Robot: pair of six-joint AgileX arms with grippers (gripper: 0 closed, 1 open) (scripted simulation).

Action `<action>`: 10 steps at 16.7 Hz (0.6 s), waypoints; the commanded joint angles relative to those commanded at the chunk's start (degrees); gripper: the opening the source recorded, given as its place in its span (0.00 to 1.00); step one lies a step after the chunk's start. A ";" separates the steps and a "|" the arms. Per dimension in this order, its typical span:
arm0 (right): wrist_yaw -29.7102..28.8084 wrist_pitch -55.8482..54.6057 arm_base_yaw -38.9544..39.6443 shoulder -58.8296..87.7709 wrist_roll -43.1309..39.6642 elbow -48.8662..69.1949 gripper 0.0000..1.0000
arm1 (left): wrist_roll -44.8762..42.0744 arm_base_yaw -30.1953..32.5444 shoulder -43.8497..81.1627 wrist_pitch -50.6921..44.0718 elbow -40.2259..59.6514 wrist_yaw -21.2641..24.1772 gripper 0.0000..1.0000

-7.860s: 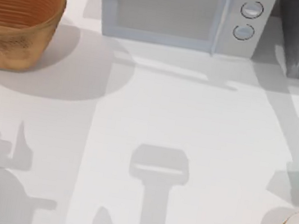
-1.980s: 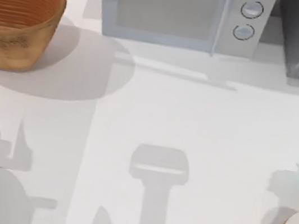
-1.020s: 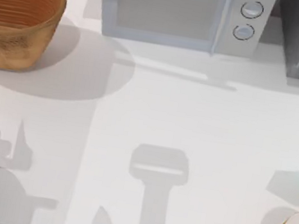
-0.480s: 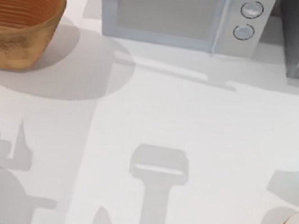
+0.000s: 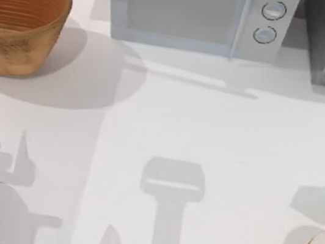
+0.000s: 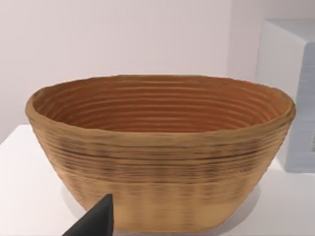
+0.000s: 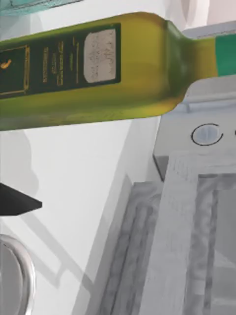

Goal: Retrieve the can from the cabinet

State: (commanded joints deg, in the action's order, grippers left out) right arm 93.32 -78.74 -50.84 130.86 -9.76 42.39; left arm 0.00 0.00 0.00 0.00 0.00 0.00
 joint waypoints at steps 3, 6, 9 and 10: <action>0.00 0.00 0.00 0.00 0.00 0.00 0.75 | 0.00 0.00 0.00 0.00 0.00 0.00 1.00; 0.00 0.00 0.00 0.00 0.00 0.00 0.98 | 0.00 0.00 0.00 0.00 0.00 0.00 1.00; 0.00 0.00 0.00 0.00 0.00 0.00 1.00 | 0.00 0.00 0.00 0.00 0.00 0.00 1.00; 0.00 0.00 0.00 0.00 0.00 0.00 1.00 | 0.00 0.00 0.00 0.00 0.00 0.00 1.00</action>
State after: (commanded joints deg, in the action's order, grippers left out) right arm 93.32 -78.74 -50.84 130.86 -9.76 42.39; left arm 0.00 0.00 0.00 0.00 0.00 0.00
